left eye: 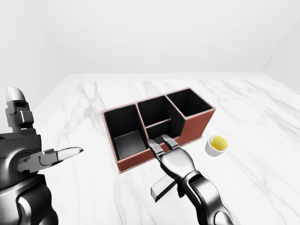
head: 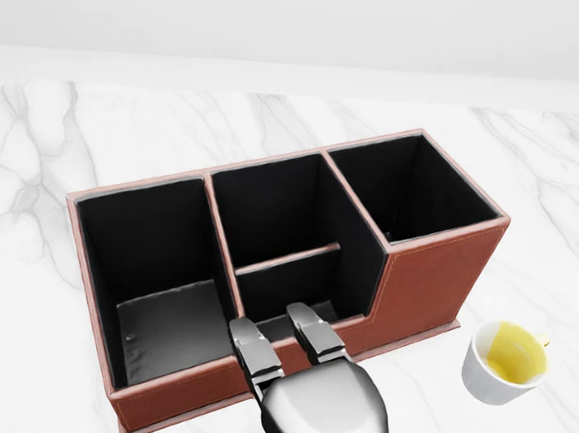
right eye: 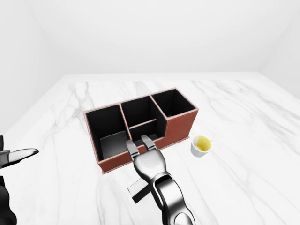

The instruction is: Pick up the book and place it in the front compartment of the caddy.

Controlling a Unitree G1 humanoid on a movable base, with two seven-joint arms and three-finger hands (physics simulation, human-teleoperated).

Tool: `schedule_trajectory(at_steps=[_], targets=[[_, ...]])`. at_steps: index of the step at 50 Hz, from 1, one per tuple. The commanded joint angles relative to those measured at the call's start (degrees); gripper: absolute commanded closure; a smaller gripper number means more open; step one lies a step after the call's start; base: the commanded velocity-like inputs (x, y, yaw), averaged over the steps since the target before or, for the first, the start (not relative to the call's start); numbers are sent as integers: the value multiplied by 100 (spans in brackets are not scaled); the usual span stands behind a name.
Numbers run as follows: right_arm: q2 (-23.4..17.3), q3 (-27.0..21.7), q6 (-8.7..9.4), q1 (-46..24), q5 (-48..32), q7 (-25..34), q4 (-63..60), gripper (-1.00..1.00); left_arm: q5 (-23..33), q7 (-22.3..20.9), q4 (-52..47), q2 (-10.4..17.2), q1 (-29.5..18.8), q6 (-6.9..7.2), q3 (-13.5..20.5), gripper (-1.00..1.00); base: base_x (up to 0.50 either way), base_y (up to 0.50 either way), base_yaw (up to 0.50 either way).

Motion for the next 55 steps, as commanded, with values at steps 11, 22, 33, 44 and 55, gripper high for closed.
schedule_trajectory(at_steps=[11, 22, 33, 44, 55], targets=[[-40, 318, 169, 40, -18, 0, 217, -100, 37, -6, 33, -8, 0, 0, -33, -100, 0, 0, 0], [-12, 332, 209, 8, 44, 0, 298, -100, 83, -8, 33, -22, 8, 0, -64, -100, 0, 0, 0], [-24, 436, 277, 22, 72, 0, 478, -100, 1, 7, -21, -3, 12, 0, 15, -100, 0, 0, 0], [-57, 378, 263, 11, 166, 0, 777, -100, -2, 9, -24, 0, 5, 0, 20, -100, 0, 0, 0], [-57, 443, 294, 29, 200, 0, 955, -100, -37, 11, -20, 10, 1, 0, 46, -100, 0, 0, 0]])
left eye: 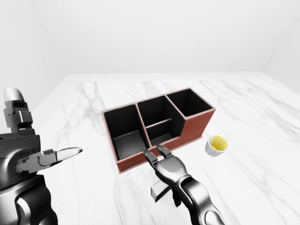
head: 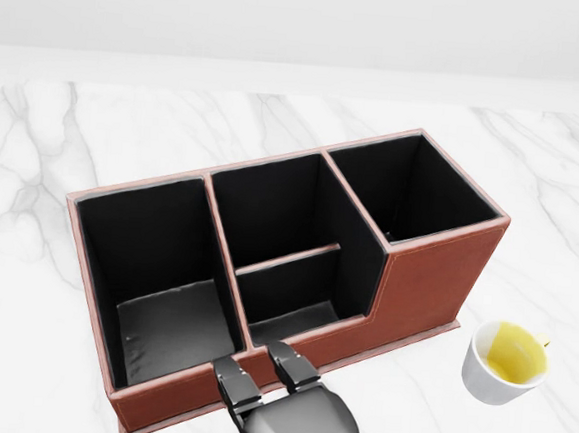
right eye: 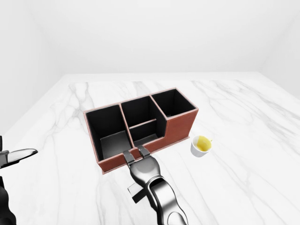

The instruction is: Pick up the book and place it in the front compartment of the caddy.

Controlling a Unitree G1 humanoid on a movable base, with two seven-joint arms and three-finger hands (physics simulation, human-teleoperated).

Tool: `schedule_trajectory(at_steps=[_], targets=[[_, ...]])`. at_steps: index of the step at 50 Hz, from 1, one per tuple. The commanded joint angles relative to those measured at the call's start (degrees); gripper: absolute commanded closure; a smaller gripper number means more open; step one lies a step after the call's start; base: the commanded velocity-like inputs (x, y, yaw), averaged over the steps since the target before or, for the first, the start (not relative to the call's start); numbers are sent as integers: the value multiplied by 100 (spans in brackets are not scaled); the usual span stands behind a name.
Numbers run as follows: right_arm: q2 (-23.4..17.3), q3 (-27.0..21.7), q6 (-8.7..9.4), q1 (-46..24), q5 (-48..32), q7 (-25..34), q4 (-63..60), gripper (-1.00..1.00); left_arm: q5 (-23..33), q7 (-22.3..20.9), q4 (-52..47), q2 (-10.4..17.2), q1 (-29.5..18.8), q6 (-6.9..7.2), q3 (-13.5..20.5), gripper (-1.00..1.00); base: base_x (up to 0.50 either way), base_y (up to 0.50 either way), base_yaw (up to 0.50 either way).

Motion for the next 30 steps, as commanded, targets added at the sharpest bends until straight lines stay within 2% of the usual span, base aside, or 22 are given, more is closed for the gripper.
schedule_trajectory(at_steps=[1, 26, 27, 29, 30], targets=[[-15, 45, 24, 19, 57, 0, 196, -100, -25, 4, 4, 10, -5, 0, 22, -100, 0, 0, 0], [-62, 111, 53, 88, 97, 0, 566, -100, -42, 10, 56, 43, -27, 0, 44, -100, 0, 0, 0], [-65, 123, 66, 104, 110, 0, 540, -93, -49, 13, 46, 42, -25, 0, 48, -100, 0, 0, 0], [-61, 138, 84, 109, 170, 0, 502, 72, -34, 13, 40, 37, -21, 0, 37, -100, 0, 0, 0], [-72, 138, 92, 111, 170, 0, 473, 100, -28, 13, 47, 36, -25, 0, 31, -100, 0, 0, 0]])
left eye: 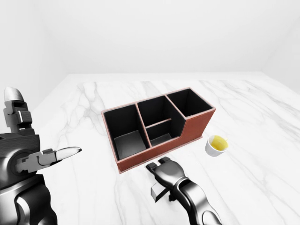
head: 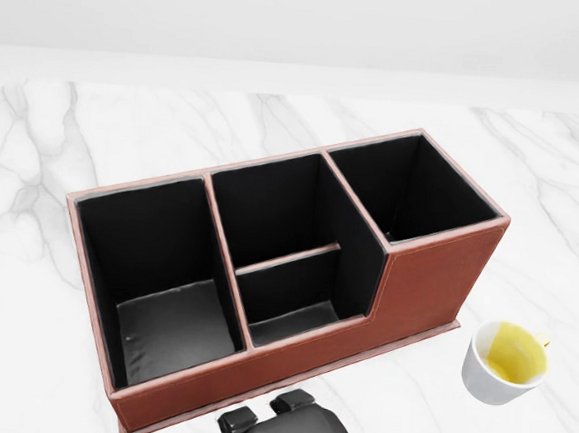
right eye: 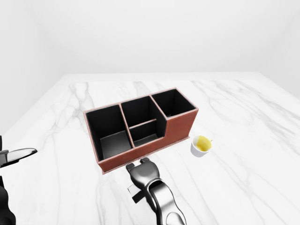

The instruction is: Pick up the book and place it in the front compartment of the caddy.

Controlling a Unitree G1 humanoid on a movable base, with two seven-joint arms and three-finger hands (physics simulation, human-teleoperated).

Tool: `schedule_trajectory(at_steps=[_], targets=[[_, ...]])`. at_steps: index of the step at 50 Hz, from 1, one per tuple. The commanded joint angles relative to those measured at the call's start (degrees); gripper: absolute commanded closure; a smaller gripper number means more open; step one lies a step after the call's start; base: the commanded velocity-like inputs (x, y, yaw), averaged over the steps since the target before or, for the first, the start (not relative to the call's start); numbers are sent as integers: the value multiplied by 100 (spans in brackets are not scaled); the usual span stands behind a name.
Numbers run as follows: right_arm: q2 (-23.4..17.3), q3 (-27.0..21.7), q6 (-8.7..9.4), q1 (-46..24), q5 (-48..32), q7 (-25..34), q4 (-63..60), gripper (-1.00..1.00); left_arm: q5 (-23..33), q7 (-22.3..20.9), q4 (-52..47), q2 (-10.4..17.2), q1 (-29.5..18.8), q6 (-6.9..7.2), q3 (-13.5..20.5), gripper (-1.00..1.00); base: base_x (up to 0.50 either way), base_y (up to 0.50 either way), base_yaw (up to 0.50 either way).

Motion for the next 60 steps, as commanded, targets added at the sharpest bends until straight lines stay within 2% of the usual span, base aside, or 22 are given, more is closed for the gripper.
schedule_trajectory(at_steps=[1, 25, 32, 40, 51, 55, 60], targets=[[-41, 64, 43, 60, 76, 0, 22, 100, 1, 6, 6, 3, -5, 0, -4, -100, 0, 0, 0], [-43, 179, 205, 103, 42, 0, -355, 100, -63, 21, -103, 1, 16, 0, 52, -100, 0, 0, 0], [-34, 267, 285, 126, -37, 0, -839, 100, -79, 22, -114, 1, 18, 0, 56, -100, 0, 0, 0], [30, 243, 297, 52, -215, 0, -1426, 100, -22, 19, -49, -2, 0, 0, 15, -100, 0, 0, 0], [73, 649, 297, 231, -708, 0, -2507, 100, -5, 44, -6, 3, -10, 0, -5, -100, 0, 0, 0], [95, 955, 297, 327, -964, 0, -3034, 100, -26, 58, -10, 17, -19, 0, 13, -100, 0, 0, 0], [246, 965, 297, 135, -1134, 0, -3400, 100, 16, 54, -29, 0, -8, 0, -34, -100, 0, 0, 0]])
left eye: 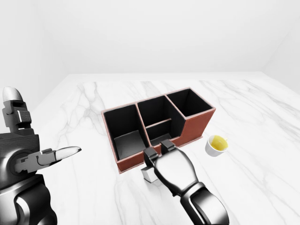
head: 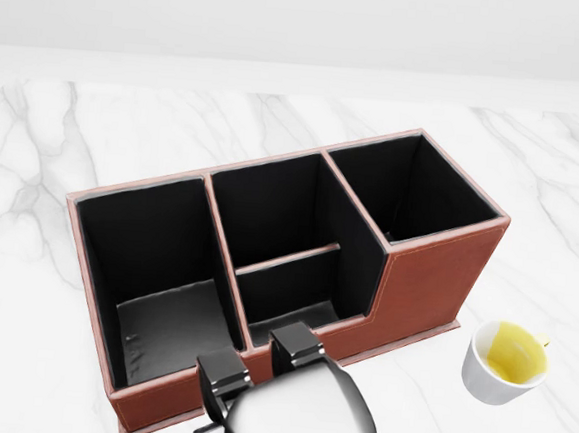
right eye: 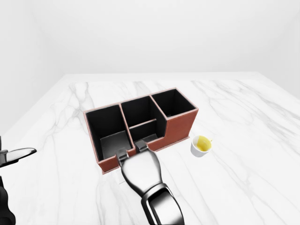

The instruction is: Pick up the book and place it in the front compartment of the caddy.

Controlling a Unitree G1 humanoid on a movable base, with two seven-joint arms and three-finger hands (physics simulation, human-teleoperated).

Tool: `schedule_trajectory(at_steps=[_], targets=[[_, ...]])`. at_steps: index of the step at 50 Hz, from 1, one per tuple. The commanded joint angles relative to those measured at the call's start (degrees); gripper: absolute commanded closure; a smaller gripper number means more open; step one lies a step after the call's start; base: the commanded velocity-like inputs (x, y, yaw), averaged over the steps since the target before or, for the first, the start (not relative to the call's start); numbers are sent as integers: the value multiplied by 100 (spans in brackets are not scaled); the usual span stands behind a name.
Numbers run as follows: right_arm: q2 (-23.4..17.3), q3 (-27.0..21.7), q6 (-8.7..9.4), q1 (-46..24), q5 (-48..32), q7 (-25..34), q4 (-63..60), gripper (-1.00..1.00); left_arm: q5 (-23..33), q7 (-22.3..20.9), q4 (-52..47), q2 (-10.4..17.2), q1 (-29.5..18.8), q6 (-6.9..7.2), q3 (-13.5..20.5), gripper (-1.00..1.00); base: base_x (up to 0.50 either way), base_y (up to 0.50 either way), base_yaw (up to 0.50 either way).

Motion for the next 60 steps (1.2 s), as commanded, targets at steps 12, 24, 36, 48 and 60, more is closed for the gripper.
schedule_trajectory(at_steps=[12, 24, 36, 48, 60], targets=[[984, -140, -347, -1016, -554, -1, -1638, 100, 38, -1, -33, -26, 19, 0, -42, -100, 0, 0, 0], [1726, -745, -658, -1917, -535, -1, -1607, 100, 51, -10, -31, -33, 16, 0, -45, -100, 0, 0, 0], [2003, -1329, -587, -2834, -431, -1, -1034, 100, 40, -11, -21, -27, 9, 0, -41, -100, 0, 0, 0], [2239, -1623, -515, -3547, -482, -1, -483, 100, -59, 96, -131, 55, -67, 0, 7, -100, 0, 0, 0], [1871, -2173, 0, -4467, -188, -1, 223, 100, -11, 59, -67, 28, -49, 0, -27, -100, 0, 0, 0]])
